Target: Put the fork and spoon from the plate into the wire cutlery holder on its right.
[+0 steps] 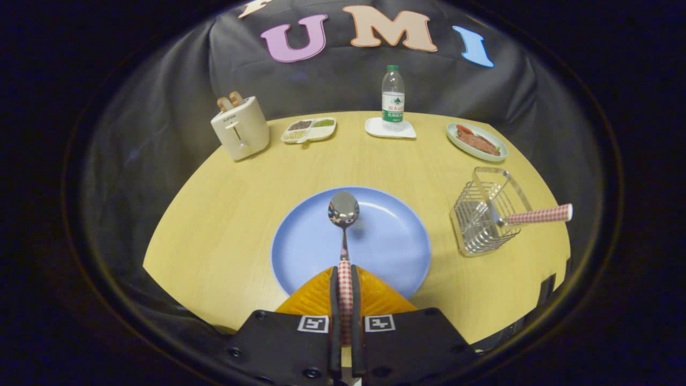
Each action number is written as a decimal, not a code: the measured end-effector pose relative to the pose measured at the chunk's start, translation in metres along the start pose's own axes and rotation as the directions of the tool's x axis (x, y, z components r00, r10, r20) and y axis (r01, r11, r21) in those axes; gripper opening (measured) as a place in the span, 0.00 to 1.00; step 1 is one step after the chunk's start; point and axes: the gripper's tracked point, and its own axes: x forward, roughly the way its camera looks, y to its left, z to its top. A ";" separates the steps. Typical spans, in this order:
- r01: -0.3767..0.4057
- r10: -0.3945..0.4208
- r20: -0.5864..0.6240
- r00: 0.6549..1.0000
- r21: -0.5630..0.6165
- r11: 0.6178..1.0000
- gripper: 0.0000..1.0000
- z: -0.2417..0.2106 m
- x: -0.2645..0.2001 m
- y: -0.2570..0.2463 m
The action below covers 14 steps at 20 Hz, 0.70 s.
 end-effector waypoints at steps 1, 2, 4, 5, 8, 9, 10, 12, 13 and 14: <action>-0.008 0.008 -0.004 1.000 -0.007 1.000 0.10 0.007 -0.009 -0.004; -0.017 0.017 -0.002 1.000 -0.009 1.000 0.10 0.017 -0.021 -0.008; -0.029 0.029 0.002 1.000 -0.004 1.000 0.10 0.036 -0.037 -0.018; -0.031 0.031 0.005 0.999 0.005 0.999 0.10 0.048 -0.045 -0.025; -0.034 0.034 -0.005 0.999 0.024 0.999 0.10 0.080 -0.071 -0.056; -0.025 0.025 -0.013 1.000 0.016 1.000 0.10 0.090 -0.075 -0.070; -0.005 0.005 -0.028 1.000 0.001 1.000 0.10 0.096 -0.078 -0.086; 0.023 -0.026 -0.072 0.997 -0.036 0.999 0.10 0.105 -0.082 -0.115; 0.028 -0.034 -0.110 0.993 -0.059 0.998 0.10 0.105 -0.081 -0.127; 0.036 -0.047 -0.148 0.988 -0.080 0.996 0.10 0.103 -0.081 -0.139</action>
